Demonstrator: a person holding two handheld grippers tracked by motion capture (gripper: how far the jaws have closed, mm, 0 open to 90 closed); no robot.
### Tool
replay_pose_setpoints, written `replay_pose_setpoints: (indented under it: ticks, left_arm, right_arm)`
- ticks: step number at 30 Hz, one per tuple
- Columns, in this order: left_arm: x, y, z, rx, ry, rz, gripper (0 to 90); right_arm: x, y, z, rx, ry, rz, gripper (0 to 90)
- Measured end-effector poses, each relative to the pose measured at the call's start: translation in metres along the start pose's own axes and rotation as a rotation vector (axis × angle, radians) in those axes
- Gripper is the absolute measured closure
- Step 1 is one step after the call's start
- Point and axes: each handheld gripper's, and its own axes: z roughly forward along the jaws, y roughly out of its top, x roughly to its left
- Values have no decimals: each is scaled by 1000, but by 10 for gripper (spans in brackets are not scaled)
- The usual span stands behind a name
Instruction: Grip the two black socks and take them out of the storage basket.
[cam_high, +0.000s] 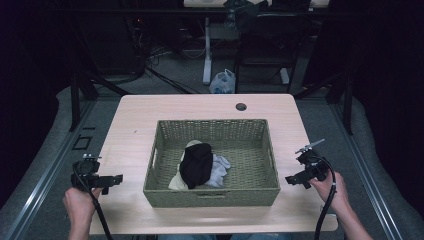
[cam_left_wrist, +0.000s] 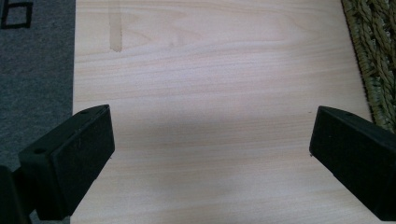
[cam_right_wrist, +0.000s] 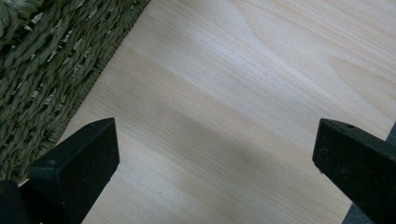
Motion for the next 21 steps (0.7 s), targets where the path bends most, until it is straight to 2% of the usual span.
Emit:
replay_pose_setpoints:
  ticks: [3,4,5,11,17,21]
  left_arm:
    - [0,0,0,-7,2,-3,3]
    - [0,0,0,-5,0,-2,3]
    - [-1,0,0,-7,0,-1,3]
    - [-2,1,1,-16,0,5,3]
    - [-2,3,-3,11,-6,6,2]
    - [-4,5,-5,-9,-2,3,2]
  right_arm:
    - [-2,1,-2,28,-1,-23,2]
    - [0,0,0,2,-5,0,3]
    - [-1,0,-1,18,-3,-16,3]
    - [1,1,1,14,11,-15,5]
    - [2,1,1,18,10,-18,5]
    - [0,1,1,15,12,-13,5]
